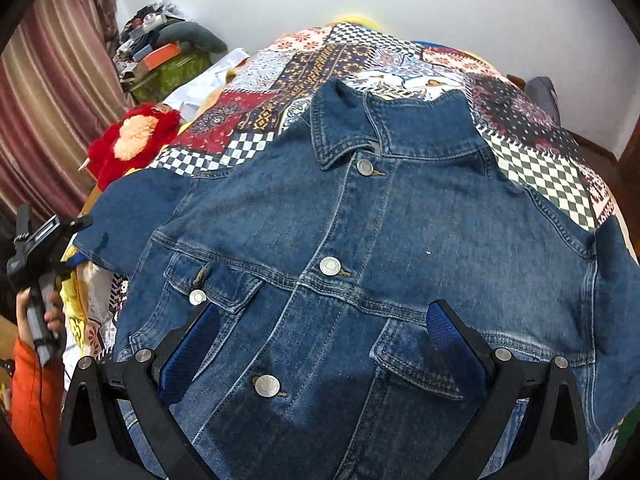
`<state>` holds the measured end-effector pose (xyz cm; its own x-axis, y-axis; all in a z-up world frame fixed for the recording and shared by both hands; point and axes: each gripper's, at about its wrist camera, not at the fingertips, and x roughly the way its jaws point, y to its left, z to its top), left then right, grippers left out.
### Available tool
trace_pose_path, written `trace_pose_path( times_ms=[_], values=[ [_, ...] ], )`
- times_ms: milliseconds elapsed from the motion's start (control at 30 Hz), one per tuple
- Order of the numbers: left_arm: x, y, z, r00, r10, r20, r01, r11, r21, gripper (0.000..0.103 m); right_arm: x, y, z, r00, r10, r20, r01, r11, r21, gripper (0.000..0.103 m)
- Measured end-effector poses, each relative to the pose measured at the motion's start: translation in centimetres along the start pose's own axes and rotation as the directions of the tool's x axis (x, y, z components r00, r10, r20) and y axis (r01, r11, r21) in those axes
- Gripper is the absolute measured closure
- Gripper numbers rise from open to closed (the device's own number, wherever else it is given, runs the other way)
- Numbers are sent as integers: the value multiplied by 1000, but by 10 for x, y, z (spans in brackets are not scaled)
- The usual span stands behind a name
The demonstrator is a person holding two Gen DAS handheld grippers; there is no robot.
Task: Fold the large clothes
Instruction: 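Lower the left tool to the jacket's sleeve and close on its cuff, then lift the sleeve with the left tool and fold it across the jacket front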
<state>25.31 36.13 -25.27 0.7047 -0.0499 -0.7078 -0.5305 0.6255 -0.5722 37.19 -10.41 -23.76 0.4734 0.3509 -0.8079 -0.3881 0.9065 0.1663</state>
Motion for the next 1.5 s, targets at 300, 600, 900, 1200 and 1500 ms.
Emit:
trace_pose_path(
  times_ms=[300,600,900,1200,1500],
  values=[
    [-8,-28,0,964,253,77,-262,955,138,86,-14,5,4,1000,12,26,-12,1000,-20,0],
    [-62,-130,-8,972,102,213,-183,896,404,96,-51,6,4,995,1,100,4,999,-45,0],
    [-8,-201,-74,1000,28,8,-27,813,582,96,-97,-1,-3,982,-17,187,30,997,-64,0],
    [76,-184,-143,938,141,-316,61,831,552,94,-123,-17,-16,975,-56,216,69,996,-56,0],
    [30,-141,-125,947,81,-311,69,894,443,44,-120,-15,-16,978,-49,202,61,997,-54,0]
  ],
)
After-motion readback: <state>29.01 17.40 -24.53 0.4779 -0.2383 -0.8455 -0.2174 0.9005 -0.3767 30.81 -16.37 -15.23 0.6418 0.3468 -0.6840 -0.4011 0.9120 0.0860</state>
